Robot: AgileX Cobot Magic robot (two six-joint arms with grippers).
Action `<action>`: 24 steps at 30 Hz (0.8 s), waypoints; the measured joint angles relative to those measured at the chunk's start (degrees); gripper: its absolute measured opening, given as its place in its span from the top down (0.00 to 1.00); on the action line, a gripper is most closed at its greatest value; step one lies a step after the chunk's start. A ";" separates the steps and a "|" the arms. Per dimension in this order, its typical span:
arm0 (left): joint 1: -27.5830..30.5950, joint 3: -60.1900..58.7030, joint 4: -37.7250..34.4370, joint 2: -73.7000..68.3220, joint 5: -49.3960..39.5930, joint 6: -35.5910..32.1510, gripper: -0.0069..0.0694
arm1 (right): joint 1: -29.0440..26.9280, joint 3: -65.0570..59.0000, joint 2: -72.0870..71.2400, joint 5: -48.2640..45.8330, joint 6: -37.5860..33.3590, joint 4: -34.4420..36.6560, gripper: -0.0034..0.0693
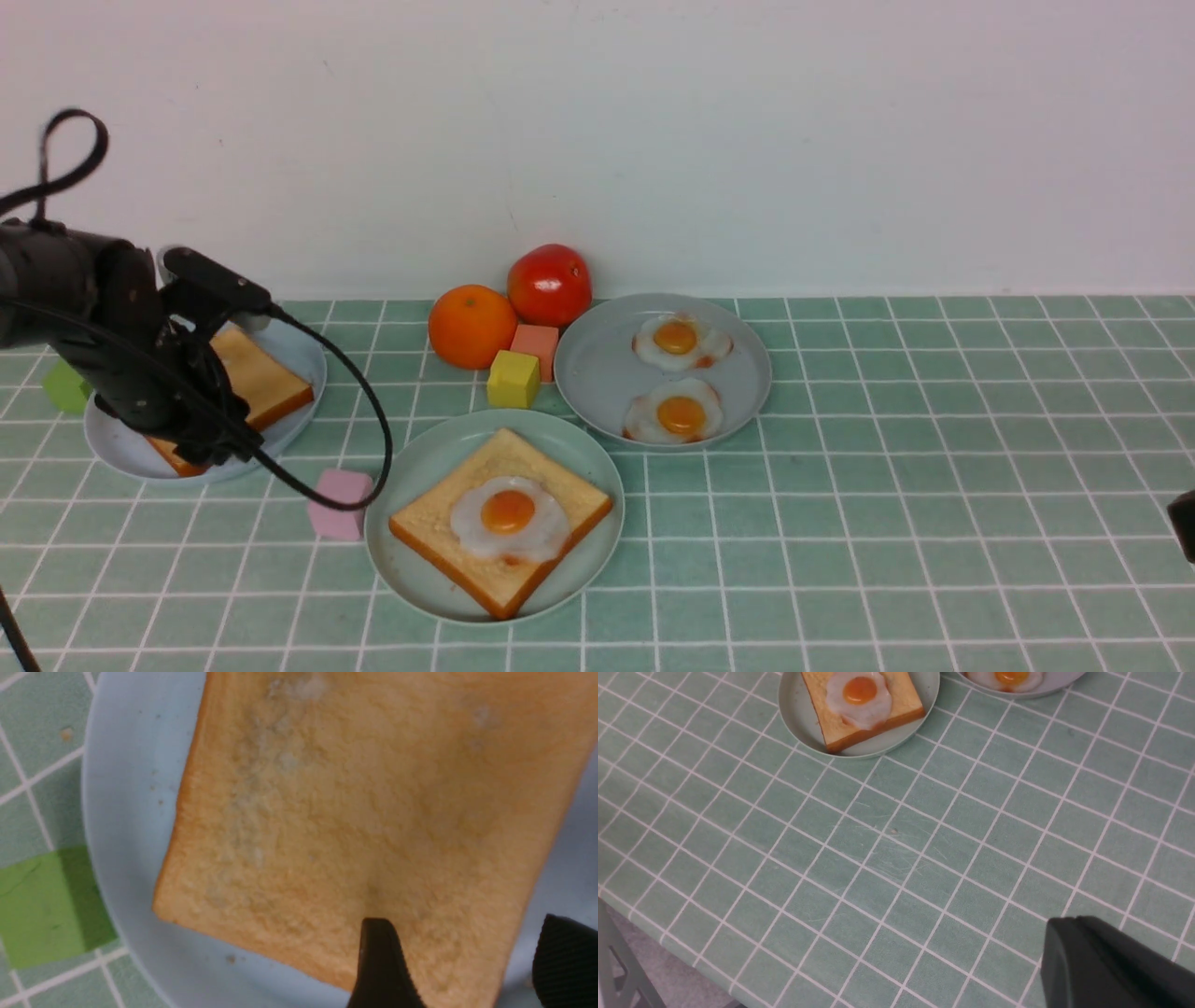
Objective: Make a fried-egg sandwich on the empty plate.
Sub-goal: Use the left arm to grab a slice of bread, then use the left arm to place a slice of bread on the fried egg in the middle
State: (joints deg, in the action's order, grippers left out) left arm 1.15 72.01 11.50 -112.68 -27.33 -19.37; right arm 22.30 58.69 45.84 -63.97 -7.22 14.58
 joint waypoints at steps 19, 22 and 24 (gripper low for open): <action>-3.02 0.13 -0.33 11.00 -6.82 6.39 0.84 | 0.00 0.00 0.00 0.06 -0.22 2.60 0.93; -8.40 -1.06 -0.64 18.04 -10.37 13.56 0.84 | 0.00 0.00 0.00 0.18 -0.64 2.55 0.93; -14.09 -2.97 -0.71 21.67 -13.80 18.21 0.84 | 0.00 0.00 0.00 0.21 -1.20 2.49 0.93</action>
State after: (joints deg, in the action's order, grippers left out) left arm -12.94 69.04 10.79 -91.01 -41.13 -1.16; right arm 22.30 58.69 45.84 -63.77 -8.43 17.07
